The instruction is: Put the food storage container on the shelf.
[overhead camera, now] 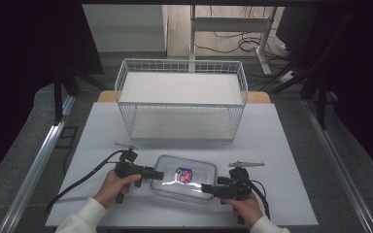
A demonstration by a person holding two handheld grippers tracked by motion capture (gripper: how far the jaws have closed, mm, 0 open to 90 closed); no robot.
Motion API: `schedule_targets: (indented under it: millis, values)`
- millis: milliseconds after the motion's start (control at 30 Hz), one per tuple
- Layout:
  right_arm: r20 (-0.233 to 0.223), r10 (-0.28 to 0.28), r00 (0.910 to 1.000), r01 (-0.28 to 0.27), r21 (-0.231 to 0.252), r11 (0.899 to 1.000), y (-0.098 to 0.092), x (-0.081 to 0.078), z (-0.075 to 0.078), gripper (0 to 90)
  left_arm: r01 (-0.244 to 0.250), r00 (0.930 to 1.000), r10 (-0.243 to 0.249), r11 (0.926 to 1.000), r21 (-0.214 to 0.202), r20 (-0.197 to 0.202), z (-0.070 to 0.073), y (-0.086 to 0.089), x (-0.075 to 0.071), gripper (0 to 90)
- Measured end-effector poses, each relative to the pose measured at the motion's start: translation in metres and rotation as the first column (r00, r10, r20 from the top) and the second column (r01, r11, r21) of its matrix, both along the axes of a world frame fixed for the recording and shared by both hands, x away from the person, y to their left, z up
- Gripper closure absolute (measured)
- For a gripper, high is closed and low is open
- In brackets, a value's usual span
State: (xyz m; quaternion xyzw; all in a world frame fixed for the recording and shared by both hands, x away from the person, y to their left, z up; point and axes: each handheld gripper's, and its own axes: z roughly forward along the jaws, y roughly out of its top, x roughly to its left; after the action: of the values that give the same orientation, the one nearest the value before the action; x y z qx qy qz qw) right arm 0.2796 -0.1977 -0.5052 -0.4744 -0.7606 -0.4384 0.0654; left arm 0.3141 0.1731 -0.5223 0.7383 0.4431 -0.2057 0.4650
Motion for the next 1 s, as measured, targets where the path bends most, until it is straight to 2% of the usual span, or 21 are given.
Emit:
schedule_targets:
  millis: [33, 100, 267, 333, 367, 400, 433, 467, 767, 1000]
  values:
    - [0.0, 0.0, 1.0, 0.0, 0.0, 1.0, 0.0, 0.0, 0.0, 10.7, 0.0, 1.0, 0.0, 1.0, 0.0, 0.0, 0.0, 0.0, 0.0, 26.8]
    - [-0.025, 0.003, 0.9997, -0.002, 0.03, 1.0, 0.001, 0.0, 0.0, 15.9, -0.008, 1.0, 0.008, 1.0, 0.004, -0.005, 0.0, 0.0, 0.0, 27.9]
    - [-0.064, -0.038, 0.9972, 0.042, 0.064, 0.997, -0.005, 0.001, 0.003, 31.2, -0.009, 0.9998, 0.009, 0.9998, 0.02, -0.015, 0.001, -0.001, -0.002, 30.4]
    - [-0.094, -0.069, 0.9932, 0.077, 0.085, 0.993, -0.007, 0.0, 0.003, 36.3, -0.01, 0.9999, 0.01, 0.9995, 0.031, -0.013, 0.003, 0.0, -0.003, 33.3]
    - [-0.094, -0.069, 0.9932, 0.077, 0.085, 0.993, -0.007, 0.0, 0.003, 36.3, -0.013, 0.9999, 0.013, 0.9995, 0.029, -0.011, 0.003, 0.001, -0.004, 34.3]
    - [-0.129, -0.096, 0.987, 0.111, 0.112, 0.988, -0.011, -0.001, 0.004, 41.9, -0.019, 0.9998, 0.019, 0.9994, 0.029, -0.008, 0.004, 0.001, -0.005, 35.5]
    - [-0.129, -0.096, 0.987, 0.111, 0.112, 0.988, -0.011, -0.001, 0.004, 41.9, -0.021, 0.9998, 0.021, 0.9994, 0.029, -0.004, 0.005, 0.001, -0.006, 35.5]
    - [-0.145, -0.107, 0.9836, 0.126, 0.134, 0.983, -0.014, -0.003, 0.005, 45.5, -0.021, 0.9998, 0.021, 0.9994, 0.028, 0.001, 0.006, 0.002, -0.006, 37.6]
    - [-0.127, -0.107, 0.9862, 0.124, 0.135, 0.983, -0.015, -0.009, 0.011, 49.4, -0.019, 0.9997, 0.018, 0.9997, 0.016, 0.017, 0.014, 0.007, -0.014, 44.0]
    - [-0.117, -0.115, 0.9865, 0.13, 0.133, 0.982, -0.015, -0.011, 0.015, 50.8, -0.04, 0.9987, 0.04, 0.9992, 0.002, 0.031, 0.018, 0.007, -0.017, 46.4]
